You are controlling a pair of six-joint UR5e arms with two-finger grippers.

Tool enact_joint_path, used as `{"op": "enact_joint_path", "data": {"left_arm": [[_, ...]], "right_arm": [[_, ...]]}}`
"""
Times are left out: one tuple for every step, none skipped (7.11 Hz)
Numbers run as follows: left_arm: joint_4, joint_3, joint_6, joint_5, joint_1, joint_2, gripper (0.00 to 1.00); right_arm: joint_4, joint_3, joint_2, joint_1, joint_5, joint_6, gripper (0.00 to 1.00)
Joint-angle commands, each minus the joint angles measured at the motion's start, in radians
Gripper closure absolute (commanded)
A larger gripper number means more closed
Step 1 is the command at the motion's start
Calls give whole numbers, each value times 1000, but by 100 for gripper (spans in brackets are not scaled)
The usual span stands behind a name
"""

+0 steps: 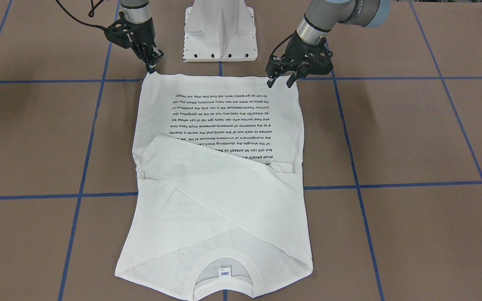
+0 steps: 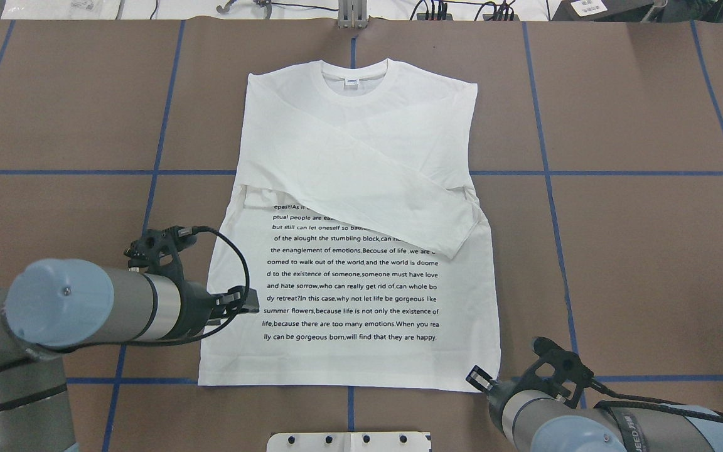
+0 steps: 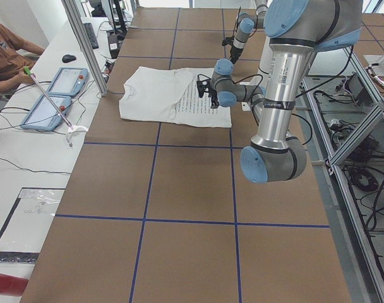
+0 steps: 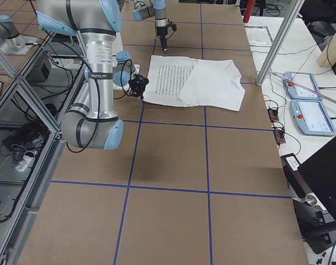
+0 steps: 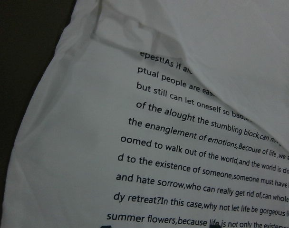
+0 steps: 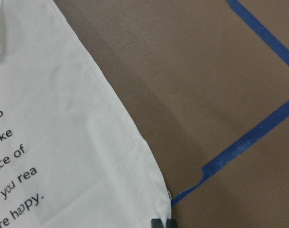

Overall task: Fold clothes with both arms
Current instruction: 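Move both grippers to the shirt hem nearest the robot and grasp it, then lift the hem with both grippers and fold it toward the collar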

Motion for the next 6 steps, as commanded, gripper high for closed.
{"op": "enact_joint_path", "data": {"left_arm": [[47, -21, -37, 61, 100, 80, 28], [48, -12, -39, 61, 123, 82, 30], [50, -2, -37, 59, 138, 85, 32], [48, 2, -37, 59, 146, 85, 33], [50, 5, -37, 59, 152, 86, 34], [50, 8, -36, 59, 155, 100, 36]], "right_arm": [[1, -1, 2, 0, 0, -1, 100], [1, -2, 8, 0, 0, -1, 100], [1, -2, 9, 0, 0, 0, 100], [1, -2, 9, 0, 0, -1, 100], [1, -1, 9, 0, 0, -1, 100], [1, -1, 11, 0, 0, 0, 100]]}}
